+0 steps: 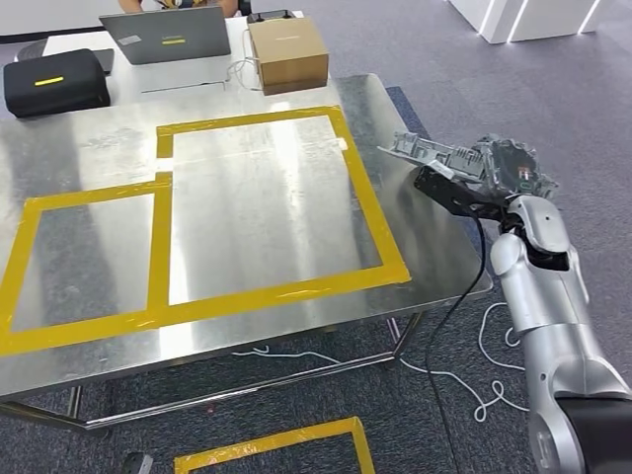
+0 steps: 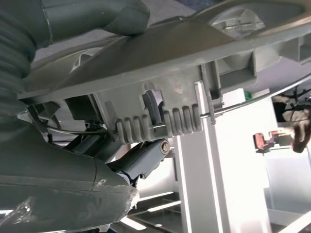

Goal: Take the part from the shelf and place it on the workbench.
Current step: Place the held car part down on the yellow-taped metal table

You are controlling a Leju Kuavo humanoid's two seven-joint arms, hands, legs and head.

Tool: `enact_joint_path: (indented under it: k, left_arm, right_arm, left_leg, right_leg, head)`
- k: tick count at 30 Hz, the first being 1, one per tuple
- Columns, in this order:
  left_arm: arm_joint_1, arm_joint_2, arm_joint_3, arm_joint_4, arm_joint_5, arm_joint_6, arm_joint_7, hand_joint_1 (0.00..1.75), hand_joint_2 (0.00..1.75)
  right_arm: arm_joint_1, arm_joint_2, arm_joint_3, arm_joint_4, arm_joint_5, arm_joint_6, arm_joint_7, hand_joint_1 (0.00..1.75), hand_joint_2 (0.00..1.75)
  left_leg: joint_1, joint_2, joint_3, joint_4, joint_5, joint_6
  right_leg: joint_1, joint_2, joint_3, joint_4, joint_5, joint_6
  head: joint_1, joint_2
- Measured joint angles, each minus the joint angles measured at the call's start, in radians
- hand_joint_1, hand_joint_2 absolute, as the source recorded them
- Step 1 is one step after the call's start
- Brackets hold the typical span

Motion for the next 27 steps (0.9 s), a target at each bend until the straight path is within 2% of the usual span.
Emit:
enact_joint_path:
  k: [3,10,14,27]
  left_arm:
    - [-0.001,0.000,0.000,0.000,-0.005,-0.001,-0.003,0.00,1.75]
    - [-0.006,0.000,-0.002,0.000,-0.025,-0.008,-0.027,0.00,1.75]
    - [-0.010,0.000,-0.003,0.000,-0.028,-0.015,-0.039,0.00,1.75]
    - [-0.010,0.001,-0.003,0.000,-0.028,-0.014,-0.036,0.00,1.75]
  right_arm:
    - [-0.031,0.028,0.036,0.028,0.019,0.012,-0.001,1.75,1.75]
    - [-0.087,0.143,0.164,0.085,0.038,0.050,-0.023,1.75,1.75]
    - [-0.112,0.187,0.213,0.114,0.025,0.060,-0.016,1.75,1.75]
    - [-0.137,0.225,0.266,0.168,0.027,0.061,-0.025,1.75,1.75]
  left_leg:
    - [0.000,0.000,0.000,0.000,0.001,-0.001]
    - [0.001,0.004,0.000,0.000,0.001,-0.002]
    - [0.003,0.002,-0.001,0.000,0.002,-0.003]
    - [0.003,0.003,-0.001,0.000,0.003,-0.004]
  right_leg:
    - [0.000,0.000,-0.001,0.001,0.000,0.000]
    - [0.001,0.005,-0.005,0.003,0.001,-0.003]
    - [0.002,0.002,-0.005,0.003,0.001,-0.004]
    - [0.002,0.003,-0.005,0.003,0.002,-0.005]
  head:
    - [0.000,0.000]
    - [-0.001,0.000]
    - [0.000,0.000]
    - [0.000,0.000]
